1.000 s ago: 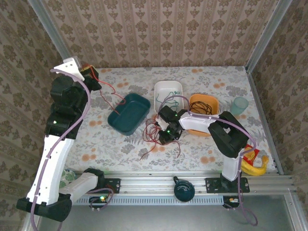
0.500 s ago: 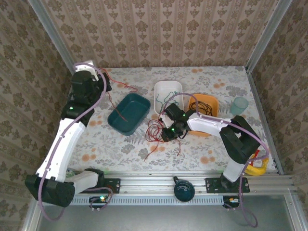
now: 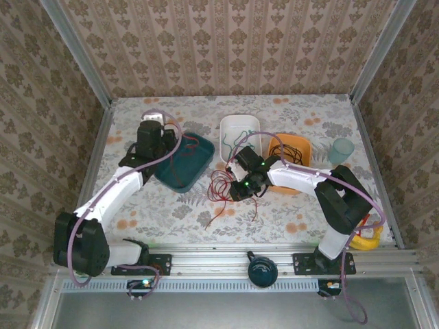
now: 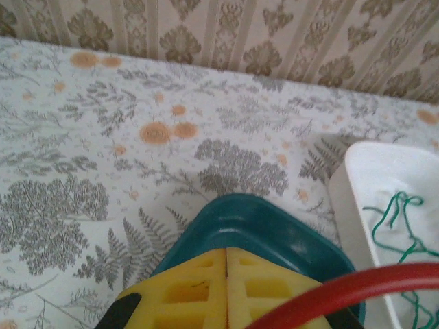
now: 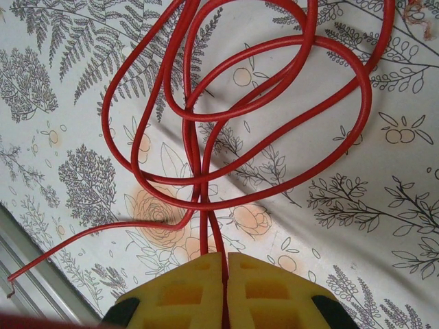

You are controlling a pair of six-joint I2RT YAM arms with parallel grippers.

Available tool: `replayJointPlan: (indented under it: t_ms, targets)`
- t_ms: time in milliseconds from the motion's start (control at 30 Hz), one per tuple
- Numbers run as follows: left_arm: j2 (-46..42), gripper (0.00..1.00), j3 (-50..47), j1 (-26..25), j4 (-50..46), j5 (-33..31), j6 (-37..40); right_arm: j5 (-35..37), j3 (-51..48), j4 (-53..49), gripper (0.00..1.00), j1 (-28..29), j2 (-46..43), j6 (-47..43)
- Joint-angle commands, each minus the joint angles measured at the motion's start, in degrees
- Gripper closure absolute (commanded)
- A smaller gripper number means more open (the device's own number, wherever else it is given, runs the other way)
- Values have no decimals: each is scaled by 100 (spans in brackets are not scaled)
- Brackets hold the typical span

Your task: Untangle the cables

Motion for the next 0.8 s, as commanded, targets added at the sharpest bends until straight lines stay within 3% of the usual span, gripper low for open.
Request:
replayJointPlan:
  t_ms: [0,300,567,700,767]
  targets:
    - [219,100,-8,-2,-455,-171,-98,-132,3,7,99,-27,-211,97]
    - [1382,100,655,41,-1915,155,-352,-92,24,-14,100,-31,-309,92]
    - [2552,100,1533,72,-2898,45,-433,5,-70,-24,100,-31,-540,71]
    - [3007,94,2014,59,-3334,-263,-513,1,-94,-24,100,-46,-576,69]
    - [3098,85,2195,28,-3409,-375,-517,4,-118,-17,100,-49,-603,70]
